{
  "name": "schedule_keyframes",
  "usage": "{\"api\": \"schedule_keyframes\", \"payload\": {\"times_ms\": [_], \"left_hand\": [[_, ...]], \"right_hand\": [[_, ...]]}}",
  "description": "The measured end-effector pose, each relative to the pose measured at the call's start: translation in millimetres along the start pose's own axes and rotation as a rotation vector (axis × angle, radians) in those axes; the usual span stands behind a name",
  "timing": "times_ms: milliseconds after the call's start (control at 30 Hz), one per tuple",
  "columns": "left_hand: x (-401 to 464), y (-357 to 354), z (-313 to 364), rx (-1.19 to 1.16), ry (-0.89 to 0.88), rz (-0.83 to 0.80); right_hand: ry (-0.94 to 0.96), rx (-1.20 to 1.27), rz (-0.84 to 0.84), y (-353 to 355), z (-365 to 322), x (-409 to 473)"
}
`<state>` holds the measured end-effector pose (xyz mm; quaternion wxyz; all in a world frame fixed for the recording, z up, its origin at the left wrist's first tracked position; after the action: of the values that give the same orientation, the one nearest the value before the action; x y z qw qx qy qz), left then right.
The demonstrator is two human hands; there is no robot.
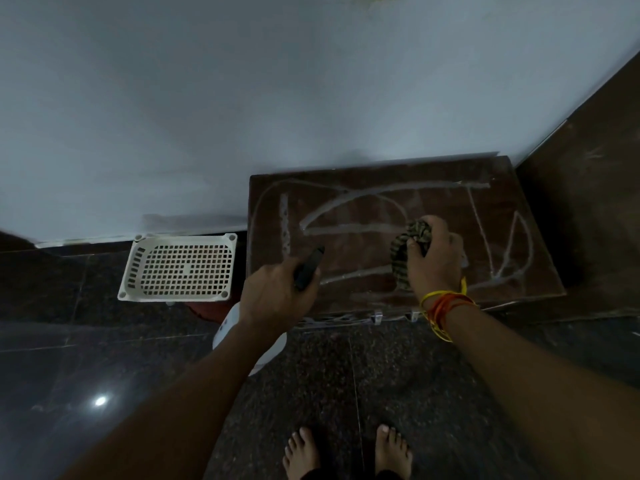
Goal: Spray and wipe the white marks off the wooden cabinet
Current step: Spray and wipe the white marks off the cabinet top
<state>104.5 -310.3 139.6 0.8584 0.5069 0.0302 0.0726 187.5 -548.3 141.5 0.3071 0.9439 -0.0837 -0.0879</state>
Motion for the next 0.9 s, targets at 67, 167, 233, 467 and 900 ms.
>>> {"api": "schedule_keyframes", "payload": {"times_ms": [67,167,233,467,900], "left_hand": [[-1,-7,3,-0.016,0.034,-0.017],[-1,-14,12,-0.028,0.078,-0.037],[-3,-18,22,-0.037,0.09,-0.046],[-16,-39,42,-0.035,0.179,-0.081],[-83,-30,-7,-0.15,0.239,-0.076]], "right_hand": [[-0.002,-0.003,0.001,4,2,2],[0.015,-0.01,0.006,11,4,5],[0.008,-0.011,0.006,15,6,8],[0.022,-0.029,0.0,30,12,19],[0.043,-0.005,-0.102,1,2,10]]}}
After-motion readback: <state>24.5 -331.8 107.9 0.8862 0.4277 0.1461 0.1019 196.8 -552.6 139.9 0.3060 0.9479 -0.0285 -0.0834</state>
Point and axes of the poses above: each hand's wrist, its own x-axis towards the middle knuckle, its own y-axis out of the back of the hand, z = x × y, the point moved 6 cm from there along x, towards the middle knuckle, and after that the axes turned 8 degrees about x, right-handed, at the moved point
